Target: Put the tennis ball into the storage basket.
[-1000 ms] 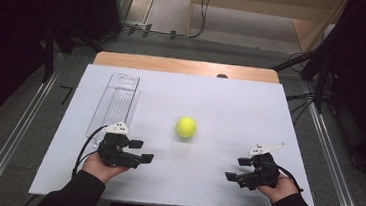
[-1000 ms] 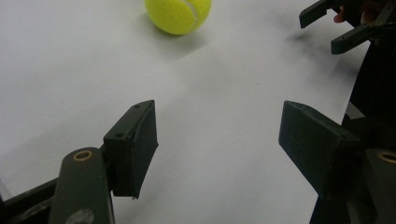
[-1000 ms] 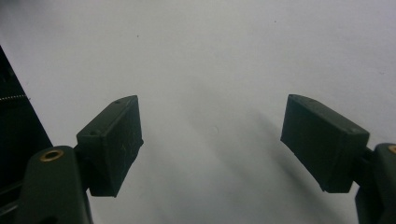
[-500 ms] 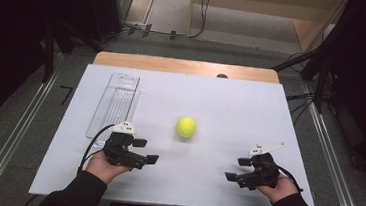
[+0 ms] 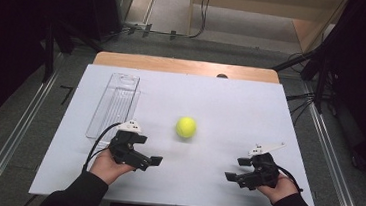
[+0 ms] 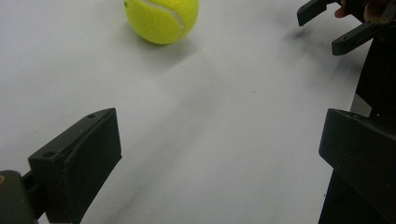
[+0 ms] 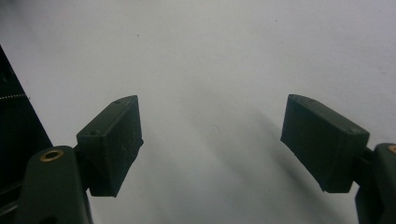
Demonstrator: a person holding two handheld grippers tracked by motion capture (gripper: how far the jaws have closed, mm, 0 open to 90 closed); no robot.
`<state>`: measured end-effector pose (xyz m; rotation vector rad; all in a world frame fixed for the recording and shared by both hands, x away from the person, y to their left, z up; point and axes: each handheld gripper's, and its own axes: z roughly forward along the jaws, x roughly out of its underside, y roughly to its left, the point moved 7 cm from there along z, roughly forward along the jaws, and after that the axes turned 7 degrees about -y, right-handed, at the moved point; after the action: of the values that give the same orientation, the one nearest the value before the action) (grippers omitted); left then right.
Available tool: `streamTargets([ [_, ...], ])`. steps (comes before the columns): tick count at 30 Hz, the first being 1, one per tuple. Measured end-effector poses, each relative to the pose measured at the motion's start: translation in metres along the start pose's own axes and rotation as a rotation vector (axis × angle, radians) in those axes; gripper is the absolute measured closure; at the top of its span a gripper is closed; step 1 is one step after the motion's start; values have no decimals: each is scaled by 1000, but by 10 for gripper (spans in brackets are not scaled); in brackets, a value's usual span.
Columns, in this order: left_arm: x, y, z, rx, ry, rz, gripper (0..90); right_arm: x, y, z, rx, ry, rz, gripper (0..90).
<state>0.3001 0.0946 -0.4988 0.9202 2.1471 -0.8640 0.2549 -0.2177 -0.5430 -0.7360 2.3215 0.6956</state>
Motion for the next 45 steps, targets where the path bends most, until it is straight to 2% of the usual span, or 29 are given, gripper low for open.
streamTargets([
  [10,-8,3,5,-12,-11,-2,0,0,0,0,0,-2,1,185],
  [37,-23,8,16,-26,-2,4,0,0,0,0,-1,-4,-2,185],
  [45,-29,11,18,-38,-18,9,9,0,0,-1,0,-5,-3,185],
])
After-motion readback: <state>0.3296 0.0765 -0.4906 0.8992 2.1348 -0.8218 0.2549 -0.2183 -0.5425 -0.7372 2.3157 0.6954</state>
